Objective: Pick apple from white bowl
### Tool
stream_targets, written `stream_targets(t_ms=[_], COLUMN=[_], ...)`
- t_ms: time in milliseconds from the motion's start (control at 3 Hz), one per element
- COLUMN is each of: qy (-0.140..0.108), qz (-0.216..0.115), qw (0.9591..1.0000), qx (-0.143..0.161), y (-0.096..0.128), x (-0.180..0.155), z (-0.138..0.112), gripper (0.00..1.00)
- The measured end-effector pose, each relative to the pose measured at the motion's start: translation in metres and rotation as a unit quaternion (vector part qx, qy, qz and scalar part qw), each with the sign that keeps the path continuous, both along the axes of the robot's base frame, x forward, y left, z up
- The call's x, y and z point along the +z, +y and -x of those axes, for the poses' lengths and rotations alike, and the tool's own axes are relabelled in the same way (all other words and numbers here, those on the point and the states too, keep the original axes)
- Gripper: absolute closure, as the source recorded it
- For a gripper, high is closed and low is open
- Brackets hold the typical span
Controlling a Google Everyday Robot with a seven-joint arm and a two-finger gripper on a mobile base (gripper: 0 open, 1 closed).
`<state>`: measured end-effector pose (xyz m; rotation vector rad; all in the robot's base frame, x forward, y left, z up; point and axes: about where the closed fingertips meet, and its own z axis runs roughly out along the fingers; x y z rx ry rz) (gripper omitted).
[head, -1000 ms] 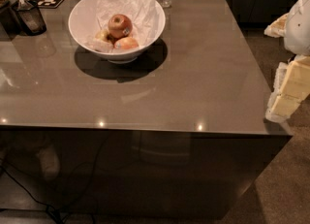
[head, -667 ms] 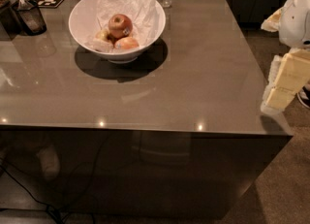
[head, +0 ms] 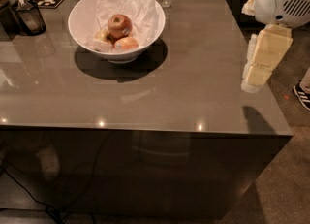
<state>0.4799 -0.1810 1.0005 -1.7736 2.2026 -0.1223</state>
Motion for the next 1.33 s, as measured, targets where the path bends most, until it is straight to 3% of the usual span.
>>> stream_targets(t_ms=[667,1000,1333], qy=[-0.050,-0.051,-0.058], qz=[-0.062,-0.071,-0.076], qw=[0.9967,0.9948,0.9939], qx=[0.017,0.051,0.054], y=[0.064,0.104,0.109], x=[0.034,0.042,0.046], z=[-0.043,-0.073,-0.075], gripper=[0.00,0.00,0.00])
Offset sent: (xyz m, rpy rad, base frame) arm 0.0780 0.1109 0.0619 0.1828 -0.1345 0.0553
